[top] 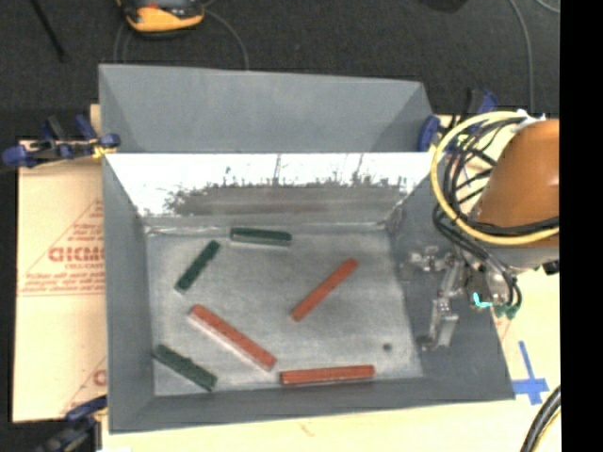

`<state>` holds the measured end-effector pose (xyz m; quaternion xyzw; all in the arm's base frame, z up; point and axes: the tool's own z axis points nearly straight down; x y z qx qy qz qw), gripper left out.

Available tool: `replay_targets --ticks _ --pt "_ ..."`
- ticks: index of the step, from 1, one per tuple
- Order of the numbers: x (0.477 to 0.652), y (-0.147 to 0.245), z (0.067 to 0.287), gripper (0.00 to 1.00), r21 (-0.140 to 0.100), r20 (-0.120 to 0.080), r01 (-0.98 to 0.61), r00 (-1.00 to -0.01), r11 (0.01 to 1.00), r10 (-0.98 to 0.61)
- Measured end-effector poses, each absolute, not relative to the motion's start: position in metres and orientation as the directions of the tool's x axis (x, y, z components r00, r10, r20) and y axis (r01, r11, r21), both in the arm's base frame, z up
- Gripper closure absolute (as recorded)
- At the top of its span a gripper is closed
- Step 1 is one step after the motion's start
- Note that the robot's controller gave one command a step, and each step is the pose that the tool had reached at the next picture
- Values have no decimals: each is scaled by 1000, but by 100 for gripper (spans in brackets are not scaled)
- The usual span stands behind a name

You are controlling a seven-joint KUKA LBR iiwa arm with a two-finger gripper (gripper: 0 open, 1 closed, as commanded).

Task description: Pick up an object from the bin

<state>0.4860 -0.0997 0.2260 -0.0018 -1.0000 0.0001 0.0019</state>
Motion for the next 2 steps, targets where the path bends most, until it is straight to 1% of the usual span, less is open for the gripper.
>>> replay_targets --ticks 1,2 --pt "488 -99 230 0 -2 -4 0 -1000 1000 0" --pt "516 -63 161 0 -2 -10 -4 -1000 1000 -4"
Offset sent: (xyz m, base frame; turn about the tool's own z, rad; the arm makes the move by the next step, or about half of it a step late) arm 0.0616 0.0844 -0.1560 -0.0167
